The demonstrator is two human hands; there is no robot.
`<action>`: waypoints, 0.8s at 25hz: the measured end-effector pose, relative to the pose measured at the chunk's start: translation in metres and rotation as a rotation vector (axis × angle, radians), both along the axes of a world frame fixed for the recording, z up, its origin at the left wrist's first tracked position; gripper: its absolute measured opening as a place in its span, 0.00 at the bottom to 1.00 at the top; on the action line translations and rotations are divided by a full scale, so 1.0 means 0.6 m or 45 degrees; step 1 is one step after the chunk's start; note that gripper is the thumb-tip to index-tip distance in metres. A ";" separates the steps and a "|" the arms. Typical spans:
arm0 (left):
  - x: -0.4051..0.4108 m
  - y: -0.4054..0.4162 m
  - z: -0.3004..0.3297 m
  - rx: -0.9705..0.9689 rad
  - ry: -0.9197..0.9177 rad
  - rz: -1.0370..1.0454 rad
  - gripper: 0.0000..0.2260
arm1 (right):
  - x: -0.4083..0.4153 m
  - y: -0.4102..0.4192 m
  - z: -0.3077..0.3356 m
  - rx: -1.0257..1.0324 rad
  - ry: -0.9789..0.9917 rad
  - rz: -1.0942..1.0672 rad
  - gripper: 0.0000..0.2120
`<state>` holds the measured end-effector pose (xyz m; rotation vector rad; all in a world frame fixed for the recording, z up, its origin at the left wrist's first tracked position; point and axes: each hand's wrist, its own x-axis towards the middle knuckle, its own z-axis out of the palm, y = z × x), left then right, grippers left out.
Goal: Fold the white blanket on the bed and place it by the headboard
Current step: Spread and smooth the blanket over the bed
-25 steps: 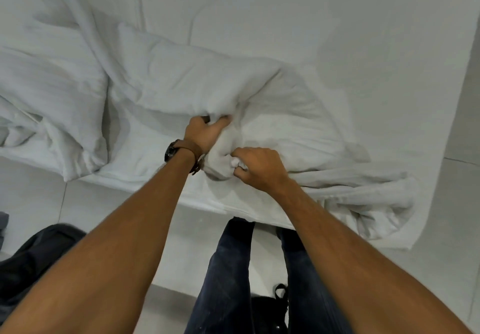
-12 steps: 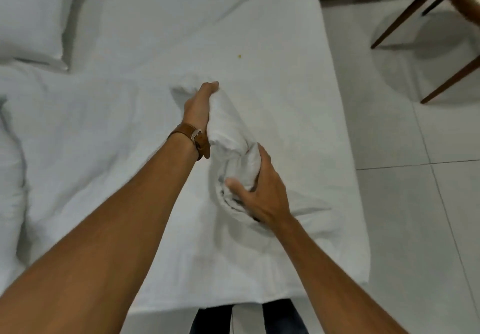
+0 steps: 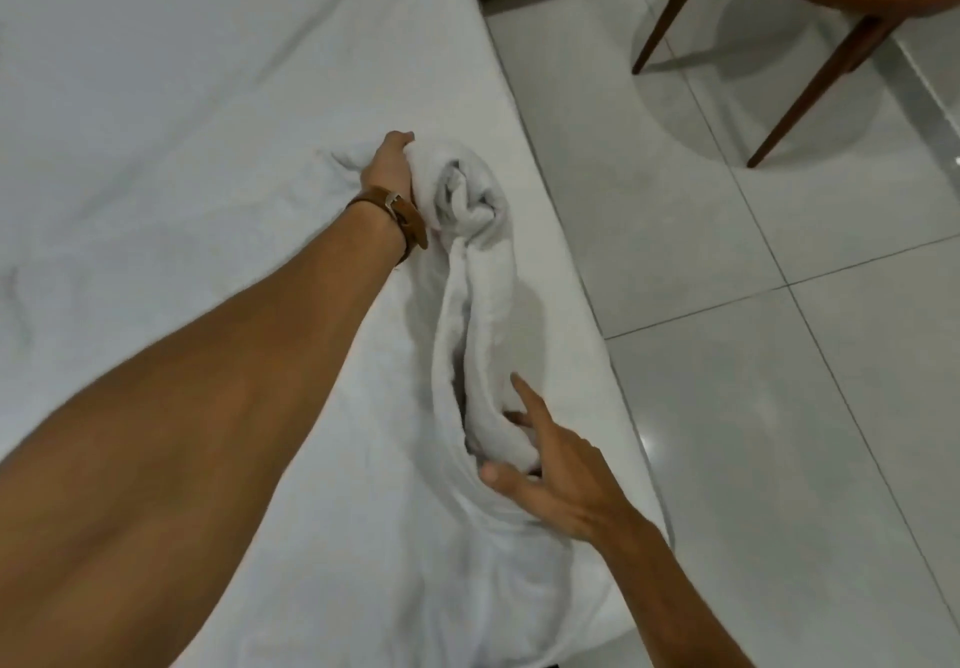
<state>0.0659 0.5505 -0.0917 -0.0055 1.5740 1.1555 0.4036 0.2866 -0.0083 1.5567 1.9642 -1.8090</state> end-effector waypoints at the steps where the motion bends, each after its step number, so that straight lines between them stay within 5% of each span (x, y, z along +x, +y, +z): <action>1: -0.011 0.025 -0.039 -0.023 0.010 0.002 0.45 | 0.019 -0.005 -0.004 -0.021 -0.018 0.025 0.62; 4: 0.047 0.038 -0.039 -0.059 0.046 0.061 0.34 | 0.065 -0.018 -0.022 -0.034 -0.112 0.040 0.60; 8: 0.188 -0.009 0.071 0.051 0.114 0.033 0.13 | 0.112 -0.009 -0.042 0.046 -0.358 0.024 0.41; 10: 0.214 -0.016 0.072 -0.053 0.444 -0.308 0.16 | 0.144 -0.002 -0.053 0.048 -0.513 -0.097 0.32; 15: 0.287 -0.057 0.066 -0.401 1.120 -1.303 0.53 | 0.177 -0.026 -0.072 0.123 -0.775 -0.280 0.32; 17: 0.310 -0.070 0.072 -0.531 1.303 -1.621 0.50 | 0.175 -0.036 -0.074 0.084 -0.691 -0.385 0.31; 20: 0.331 -0.072 0.063 -0.567 1.288 -1.676 0.40 | 0.184 -0.034 -0.068 -0.027 -0.537 -0.473 0.24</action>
